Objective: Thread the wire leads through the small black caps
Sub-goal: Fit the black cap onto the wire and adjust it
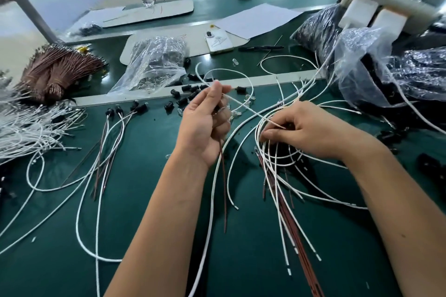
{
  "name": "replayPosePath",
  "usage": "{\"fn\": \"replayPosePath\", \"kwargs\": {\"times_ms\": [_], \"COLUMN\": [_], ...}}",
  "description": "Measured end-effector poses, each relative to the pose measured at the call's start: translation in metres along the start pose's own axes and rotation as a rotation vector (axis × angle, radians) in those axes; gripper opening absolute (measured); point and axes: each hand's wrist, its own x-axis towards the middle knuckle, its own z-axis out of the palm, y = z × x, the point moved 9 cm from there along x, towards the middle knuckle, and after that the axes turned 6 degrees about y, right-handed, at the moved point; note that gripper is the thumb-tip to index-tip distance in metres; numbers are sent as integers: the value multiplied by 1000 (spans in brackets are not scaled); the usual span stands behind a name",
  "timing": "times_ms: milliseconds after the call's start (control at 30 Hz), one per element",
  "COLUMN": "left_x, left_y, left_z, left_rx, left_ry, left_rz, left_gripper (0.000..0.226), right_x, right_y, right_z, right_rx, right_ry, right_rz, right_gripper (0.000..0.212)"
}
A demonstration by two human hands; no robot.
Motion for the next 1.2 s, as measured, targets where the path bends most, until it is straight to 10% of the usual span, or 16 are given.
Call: {"fn": "replayPosePath", "kwargs": {"times_ms": [200,733,1000,1100,1200], "left_x": [3,9,9,9,9], "left_y": [6,28,30,27,24], "left_z": [-11,-48,-44,-36,-32], "left_rx": [-87,-547,-585,-494,-203], "left_ry": [75,216,184,137,127], "left_rz": [-5,25,22,10,44], "left_gripper": [22,24,23,23,21], "right_x": [0,-3,-14,-31,-26], "right_y": [-2,8,40,33,8], "right_z": [-10,-30,-70,-98,-92], "right_rx": [15,496,-270,-216,83], "right_ry": [126,209,685,1005,918], "right_rz": [-8,-25,231,187,-65], "right_gripper": [39,23,15,26,30]}}
